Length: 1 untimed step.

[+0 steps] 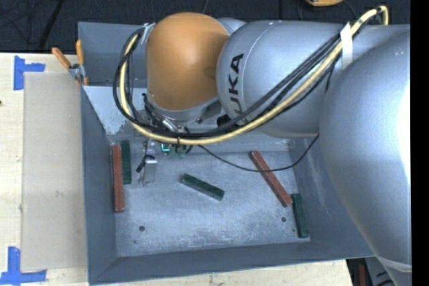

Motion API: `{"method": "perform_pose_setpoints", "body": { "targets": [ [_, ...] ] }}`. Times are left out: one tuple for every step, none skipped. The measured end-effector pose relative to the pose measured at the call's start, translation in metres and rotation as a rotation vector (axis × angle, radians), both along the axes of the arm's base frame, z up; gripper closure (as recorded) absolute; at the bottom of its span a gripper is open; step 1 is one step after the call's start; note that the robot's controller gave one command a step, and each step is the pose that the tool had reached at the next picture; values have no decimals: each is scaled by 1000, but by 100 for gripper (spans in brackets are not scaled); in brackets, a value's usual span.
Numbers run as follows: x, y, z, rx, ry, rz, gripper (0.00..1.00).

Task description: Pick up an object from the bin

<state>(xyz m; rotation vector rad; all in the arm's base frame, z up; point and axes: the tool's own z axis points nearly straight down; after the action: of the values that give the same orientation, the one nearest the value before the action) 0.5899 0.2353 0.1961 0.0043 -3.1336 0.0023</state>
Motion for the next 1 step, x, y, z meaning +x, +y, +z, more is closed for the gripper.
{"method": "perform_pose_setpoints", "body": {
  "targets": [
    [-16,-97,-131,-3,0,-82,0]
  ]
}}
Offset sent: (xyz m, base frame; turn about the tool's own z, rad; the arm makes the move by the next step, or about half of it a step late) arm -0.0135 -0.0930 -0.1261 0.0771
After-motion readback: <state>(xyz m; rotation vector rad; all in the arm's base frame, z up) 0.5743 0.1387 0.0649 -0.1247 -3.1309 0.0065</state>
